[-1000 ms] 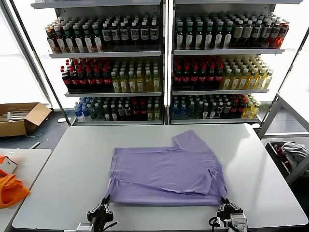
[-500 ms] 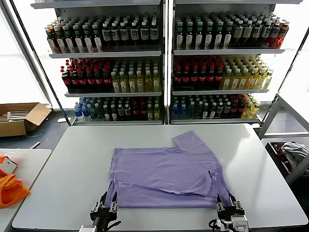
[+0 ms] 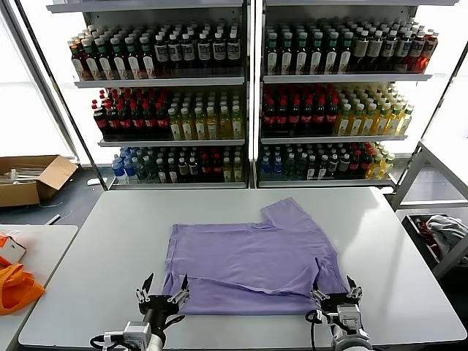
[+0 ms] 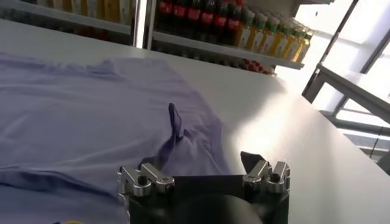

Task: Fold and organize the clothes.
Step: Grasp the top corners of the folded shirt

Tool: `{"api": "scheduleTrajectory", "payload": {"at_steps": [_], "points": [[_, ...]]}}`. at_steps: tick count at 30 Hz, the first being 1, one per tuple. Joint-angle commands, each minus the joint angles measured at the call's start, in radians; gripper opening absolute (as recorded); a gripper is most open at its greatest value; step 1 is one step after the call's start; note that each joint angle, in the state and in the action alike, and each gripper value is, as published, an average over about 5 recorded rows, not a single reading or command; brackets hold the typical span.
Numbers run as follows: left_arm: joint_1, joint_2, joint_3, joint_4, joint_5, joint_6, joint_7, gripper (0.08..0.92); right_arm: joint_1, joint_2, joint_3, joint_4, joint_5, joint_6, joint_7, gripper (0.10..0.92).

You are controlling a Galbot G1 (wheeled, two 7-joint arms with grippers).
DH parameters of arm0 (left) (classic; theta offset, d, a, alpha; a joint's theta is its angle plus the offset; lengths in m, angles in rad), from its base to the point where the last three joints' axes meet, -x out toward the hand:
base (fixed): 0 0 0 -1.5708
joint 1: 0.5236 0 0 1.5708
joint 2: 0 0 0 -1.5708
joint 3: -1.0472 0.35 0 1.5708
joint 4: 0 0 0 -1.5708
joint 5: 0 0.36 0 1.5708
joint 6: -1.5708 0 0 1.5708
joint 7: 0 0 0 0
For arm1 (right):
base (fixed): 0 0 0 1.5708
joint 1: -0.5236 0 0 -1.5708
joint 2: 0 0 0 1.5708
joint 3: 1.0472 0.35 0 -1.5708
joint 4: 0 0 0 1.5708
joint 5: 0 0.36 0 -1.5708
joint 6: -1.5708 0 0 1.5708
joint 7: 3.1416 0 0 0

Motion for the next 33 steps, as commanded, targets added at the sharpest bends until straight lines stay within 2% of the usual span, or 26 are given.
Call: {"api": "scheduleTrajectory", "payload": {"at_steps": [1, 22, 27, 33], "points": [[-0.067, 0.016, -0.002, 0.031, 0.000, 0.015, 0.010, 0.822, 0.153, 0.020, -0.009, -0.102, -0.017, -0.007, -0.008, 0.823], [-0.115, 0.082, -0.033, 0.045, -0.072, 0.056, 0.021, 0.823, 0.395, 0.093, -0.076, -0.234, 0.034, -0.006, 0.026, 0.823], [-0.220, 0.150, -0.051, 0.106, -0.177, 0.058, 0.052, 0.823, 0.486, 0.097, -0.084, -0.293, 0.082, -0.008, 0.030, 0.823], [-0.408, 0.281, -0.023, 0.270, -0.294, 0.072, 0.109, 0.823, 0.623, 0.085, -0.108, -0.414, 0.163, -0.007, -0.008, 0.823]]}}
